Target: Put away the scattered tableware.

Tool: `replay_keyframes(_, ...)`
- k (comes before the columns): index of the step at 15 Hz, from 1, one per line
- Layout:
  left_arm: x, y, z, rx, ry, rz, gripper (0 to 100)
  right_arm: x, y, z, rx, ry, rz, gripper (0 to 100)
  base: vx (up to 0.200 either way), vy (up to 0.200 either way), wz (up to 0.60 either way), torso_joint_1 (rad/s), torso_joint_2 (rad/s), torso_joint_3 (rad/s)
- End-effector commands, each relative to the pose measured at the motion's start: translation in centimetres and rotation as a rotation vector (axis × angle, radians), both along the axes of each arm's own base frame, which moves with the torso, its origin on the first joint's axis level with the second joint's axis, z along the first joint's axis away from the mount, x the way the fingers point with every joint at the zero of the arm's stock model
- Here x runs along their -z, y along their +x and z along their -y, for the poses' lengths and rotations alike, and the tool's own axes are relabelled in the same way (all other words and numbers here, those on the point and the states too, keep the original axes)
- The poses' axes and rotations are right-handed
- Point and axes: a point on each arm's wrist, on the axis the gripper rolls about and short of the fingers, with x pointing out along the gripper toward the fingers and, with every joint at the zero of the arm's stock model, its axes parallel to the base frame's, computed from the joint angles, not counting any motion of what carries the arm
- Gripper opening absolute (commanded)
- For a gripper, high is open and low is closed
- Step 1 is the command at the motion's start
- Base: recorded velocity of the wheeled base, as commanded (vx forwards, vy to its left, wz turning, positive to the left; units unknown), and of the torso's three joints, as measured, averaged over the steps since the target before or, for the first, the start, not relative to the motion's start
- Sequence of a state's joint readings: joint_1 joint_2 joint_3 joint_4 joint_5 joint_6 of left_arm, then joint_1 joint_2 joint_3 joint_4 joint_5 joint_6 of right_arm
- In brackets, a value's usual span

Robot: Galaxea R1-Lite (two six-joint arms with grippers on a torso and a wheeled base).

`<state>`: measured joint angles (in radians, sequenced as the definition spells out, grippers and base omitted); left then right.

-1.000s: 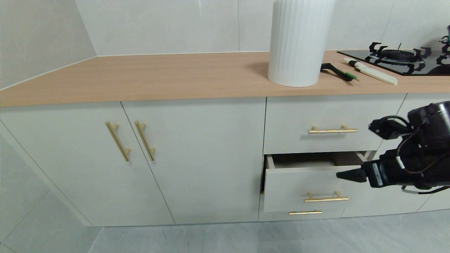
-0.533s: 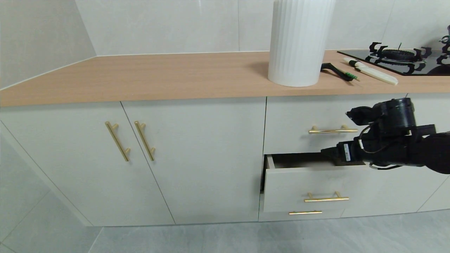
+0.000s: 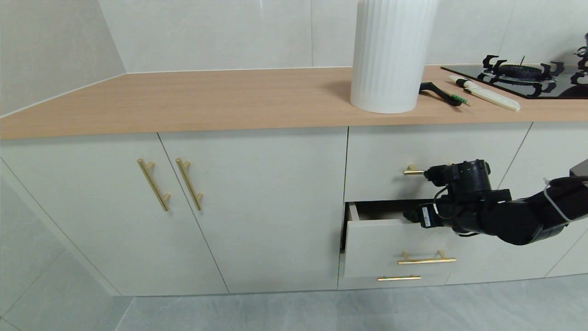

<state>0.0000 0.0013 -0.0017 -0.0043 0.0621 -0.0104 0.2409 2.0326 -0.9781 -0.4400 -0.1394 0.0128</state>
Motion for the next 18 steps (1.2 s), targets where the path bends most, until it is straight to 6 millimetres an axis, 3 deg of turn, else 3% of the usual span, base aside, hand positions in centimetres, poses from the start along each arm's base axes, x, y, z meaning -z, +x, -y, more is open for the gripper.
replay_keyframes(1,0.0,0.0,0.0,-0.001,0.000,0.000,100,0.9,0.2,-0.2,-0.004,-0.005,-0.023,100,0.000,0.000,0.00,0.000,0.00,0.000)
replay_keyframes(7,0.0,0.0,0.0,-0.001,0.000,0.000,100,0.4,-0.2,-0.1,-0.006,-0.007,-0.021,100,0.000,0.000,0.00,0.000,0.00,0.000)
replay_keyframes(18,0.0,0.0,0.0,-0.001,0.000,0.000,100,-1.6,-4.3,-0.5,-0.046,-0.084,-0.317,100,0.000,0.000,0.00,0.000,0.00,0.000)
